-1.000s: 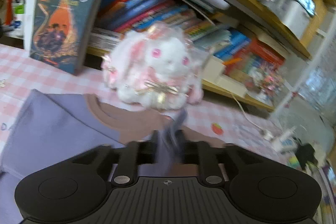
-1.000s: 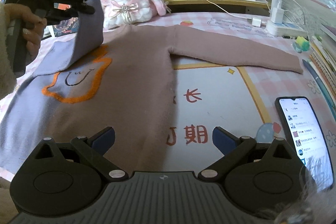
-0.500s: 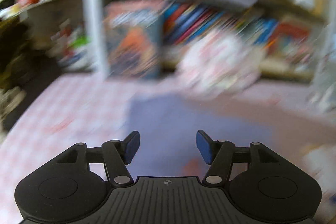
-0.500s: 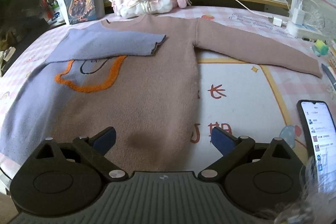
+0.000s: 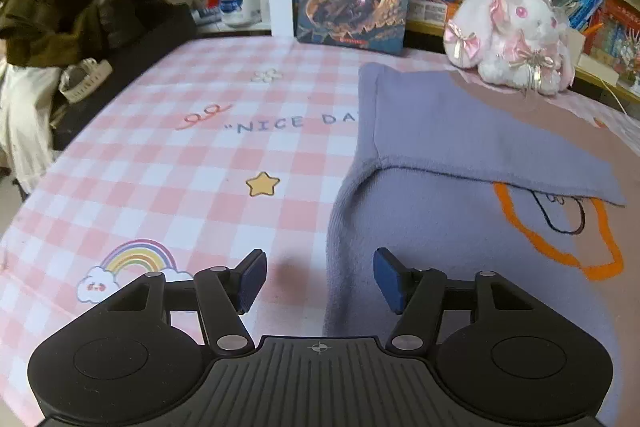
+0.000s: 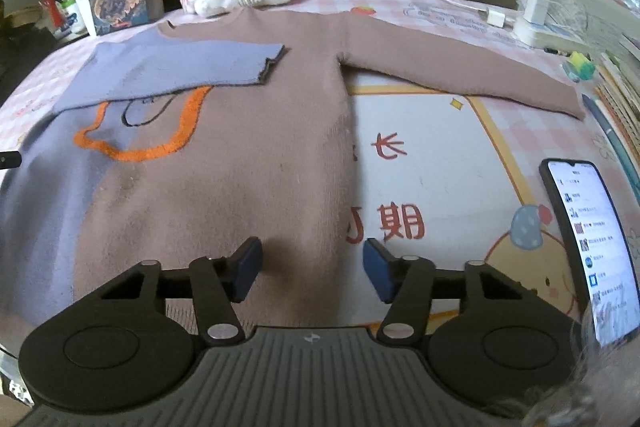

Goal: Fold clothes
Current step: 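Lay the lavender sleeve across the sweater body and open the left gripper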

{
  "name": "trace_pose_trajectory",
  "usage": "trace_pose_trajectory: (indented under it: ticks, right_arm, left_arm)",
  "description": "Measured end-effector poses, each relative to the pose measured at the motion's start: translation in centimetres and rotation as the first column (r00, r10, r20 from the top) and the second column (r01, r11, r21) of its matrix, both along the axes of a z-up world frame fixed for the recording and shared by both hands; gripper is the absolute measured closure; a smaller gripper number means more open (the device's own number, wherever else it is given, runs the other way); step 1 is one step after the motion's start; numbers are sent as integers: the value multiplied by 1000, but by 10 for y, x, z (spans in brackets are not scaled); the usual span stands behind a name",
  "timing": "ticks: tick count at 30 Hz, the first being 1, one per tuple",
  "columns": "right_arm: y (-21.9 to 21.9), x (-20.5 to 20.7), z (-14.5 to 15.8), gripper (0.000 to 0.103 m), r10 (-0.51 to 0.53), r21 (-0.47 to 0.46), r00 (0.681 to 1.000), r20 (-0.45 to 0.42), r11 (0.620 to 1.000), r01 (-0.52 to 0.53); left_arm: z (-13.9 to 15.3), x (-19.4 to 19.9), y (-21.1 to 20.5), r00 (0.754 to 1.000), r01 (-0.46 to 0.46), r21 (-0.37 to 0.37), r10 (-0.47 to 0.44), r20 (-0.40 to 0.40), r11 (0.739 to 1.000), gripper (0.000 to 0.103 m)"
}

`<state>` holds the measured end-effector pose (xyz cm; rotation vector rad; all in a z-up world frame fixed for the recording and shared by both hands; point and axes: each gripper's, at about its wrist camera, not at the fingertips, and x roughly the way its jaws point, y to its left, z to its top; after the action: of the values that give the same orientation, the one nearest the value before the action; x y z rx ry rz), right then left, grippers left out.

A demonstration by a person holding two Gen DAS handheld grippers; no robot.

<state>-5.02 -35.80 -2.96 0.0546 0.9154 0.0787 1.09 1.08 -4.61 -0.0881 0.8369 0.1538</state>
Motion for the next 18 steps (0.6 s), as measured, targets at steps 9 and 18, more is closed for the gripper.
trace_pose_trajectory:
  ticks: [9, 18]
  right_arm:
    - [13, 0, 3, 87, -24, 32, 1000, -6, 999, 24]
    - [56, 4, 2, 89, 77, 55, 997, -12, 996, -76]
  left_arm:
    - [-2, 5, 27, 1000, 19, -222, -20, -4, 975, 99]
    - [6, 7, 68, 1000, -11, -132, 10, -2, 991, 99]
